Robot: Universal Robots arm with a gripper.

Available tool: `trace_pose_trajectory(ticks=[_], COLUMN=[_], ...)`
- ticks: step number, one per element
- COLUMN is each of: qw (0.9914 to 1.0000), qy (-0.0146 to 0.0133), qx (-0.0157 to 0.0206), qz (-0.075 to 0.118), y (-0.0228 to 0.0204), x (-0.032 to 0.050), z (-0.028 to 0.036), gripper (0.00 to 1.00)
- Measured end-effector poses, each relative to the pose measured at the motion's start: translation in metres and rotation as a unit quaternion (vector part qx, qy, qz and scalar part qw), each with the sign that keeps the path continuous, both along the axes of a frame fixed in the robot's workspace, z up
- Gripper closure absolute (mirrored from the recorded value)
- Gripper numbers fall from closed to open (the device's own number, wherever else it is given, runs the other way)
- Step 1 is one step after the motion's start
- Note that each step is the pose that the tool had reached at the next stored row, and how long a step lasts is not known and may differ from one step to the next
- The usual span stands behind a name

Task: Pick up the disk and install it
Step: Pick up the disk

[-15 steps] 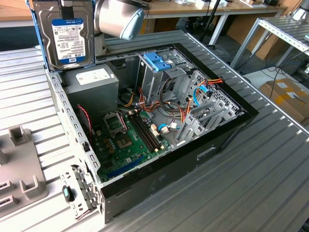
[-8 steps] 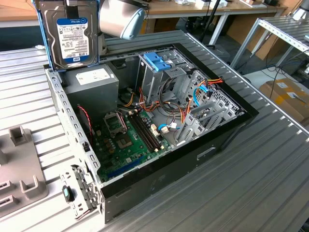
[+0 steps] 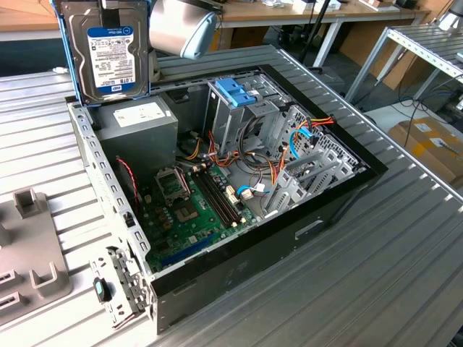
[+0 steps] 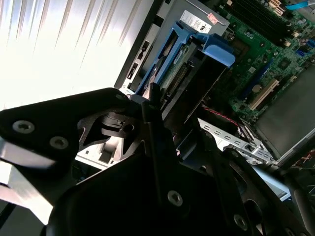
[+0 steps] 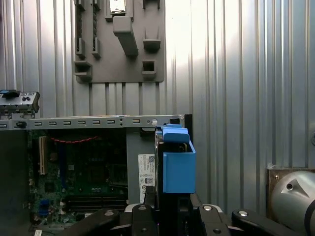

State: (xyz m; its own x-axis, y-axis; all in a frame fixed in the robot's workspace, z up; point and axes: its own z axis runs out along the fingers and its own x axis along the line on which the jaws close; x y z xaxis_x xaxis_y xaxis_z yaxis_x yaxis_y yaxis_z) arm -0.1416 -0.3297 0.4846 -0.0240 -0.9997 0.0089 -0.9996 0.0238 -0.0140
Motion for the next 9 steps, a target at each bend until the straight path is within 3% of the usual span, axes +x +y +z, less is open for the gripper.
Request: trace_pose_trajectory(ticks=[9], qw=[1.00000], qy=[0.0001], qx=[0.0000], qz=[0.000], y=[0.0000], x=[0.0010], z=[0.0000], gripper=[0.65])
